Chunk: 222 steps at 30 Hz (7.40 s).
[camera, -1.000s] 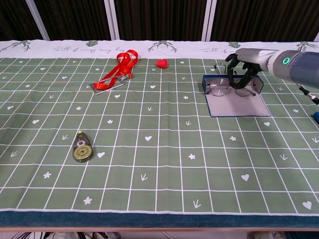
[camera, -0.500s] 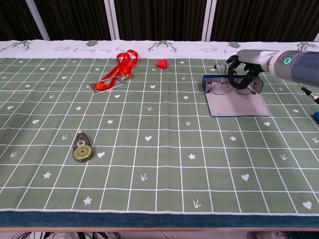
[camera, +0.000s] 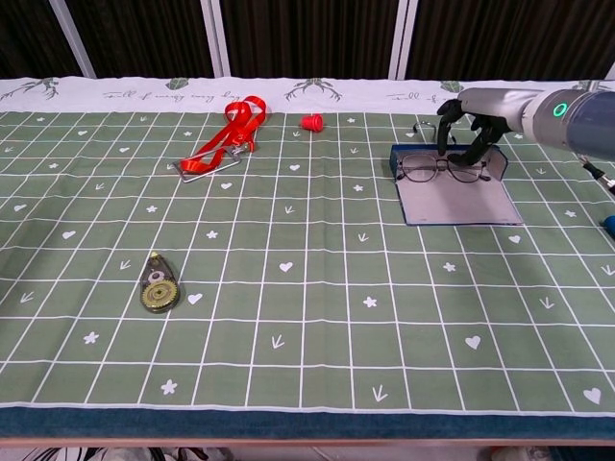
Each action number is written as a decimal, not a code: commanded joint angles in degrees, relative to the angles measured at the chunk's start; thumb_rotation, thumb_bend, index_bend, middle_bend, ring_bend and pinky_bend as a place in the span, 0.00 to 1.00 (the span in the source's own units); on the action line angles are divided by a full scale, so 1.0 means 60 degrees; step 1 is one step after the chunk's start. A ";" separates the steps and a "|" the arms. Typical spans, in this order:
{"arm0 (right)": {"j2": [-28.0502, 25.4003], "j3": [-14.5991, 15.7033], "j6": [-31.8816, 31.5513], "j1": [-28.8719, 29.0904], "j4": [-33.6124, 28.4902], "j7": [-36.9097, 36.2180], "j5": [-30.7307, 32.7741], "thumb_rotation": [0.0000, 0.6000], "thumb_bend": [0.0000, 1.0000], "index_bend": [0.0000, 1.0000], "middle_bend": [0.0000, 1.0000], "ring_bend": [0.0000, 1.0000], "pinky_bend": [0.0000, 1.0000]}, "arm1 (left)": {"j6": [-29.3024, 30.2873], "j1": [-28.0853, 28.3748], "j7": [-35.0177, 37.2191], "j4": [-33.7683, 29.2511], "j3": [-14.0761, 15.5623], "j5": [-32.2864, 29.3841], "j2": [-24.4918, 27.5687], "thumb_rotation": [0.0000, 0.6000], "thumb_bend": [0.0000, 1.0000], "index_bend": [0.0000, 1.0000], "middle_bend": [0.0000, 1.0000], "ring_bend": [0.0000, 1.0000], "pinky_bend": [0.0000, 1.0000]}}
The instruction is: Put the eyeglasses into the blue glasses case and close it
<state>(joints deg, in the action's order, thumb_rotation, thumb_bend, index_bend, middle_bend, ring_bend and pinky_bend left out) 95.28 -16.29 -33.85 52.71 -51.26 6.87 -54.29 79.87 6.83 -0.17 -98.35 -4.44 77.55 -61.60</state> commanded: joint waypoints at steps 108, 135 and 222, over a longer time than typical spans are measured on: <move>0.0034 0.0876 -0.2513 -0.1895 -0.2515 0.1696 -0.0242 1.00 0.39 0.31 0.22 0.20 0.18 | -0.0122 0.0031 -0.0113 -0.0057 0.0043 -0.0057 0.0037 1.00 0.40 0.16 0.00 0.00 0.00; -0.0318 0.0481 -0.2068 -0.1649 -0.2572 0.1095 -0.0334 1.00 0.54 0.38 0.25 0.23 0.18 | -0.0127 0.0038 -0.0157 -0.0053 0.0061 -0.0041 0.0043 1.00 0.40 0.16 0.00 0.00 0.00; 0.0800 -0.0218 -0.1325 -0.0911 0.0256 -0.1831 -0.1490 1.00 0.51 0.66 0.26 0.25 0.18 | -0.0158 0.0038 -0.0218 -0.0088 0.0065 -0.0107 0.0052 1.00 0.40 0.19 0.00 0.00 0.02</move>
<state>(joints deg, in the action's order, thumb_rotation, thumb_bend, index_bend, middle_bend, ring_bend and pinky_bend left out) 100.09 -17.59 -41.80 47.24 -49.71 -4.10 -63.23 78.92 7.06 -1.48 -98.88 -4.06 76.91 -61.29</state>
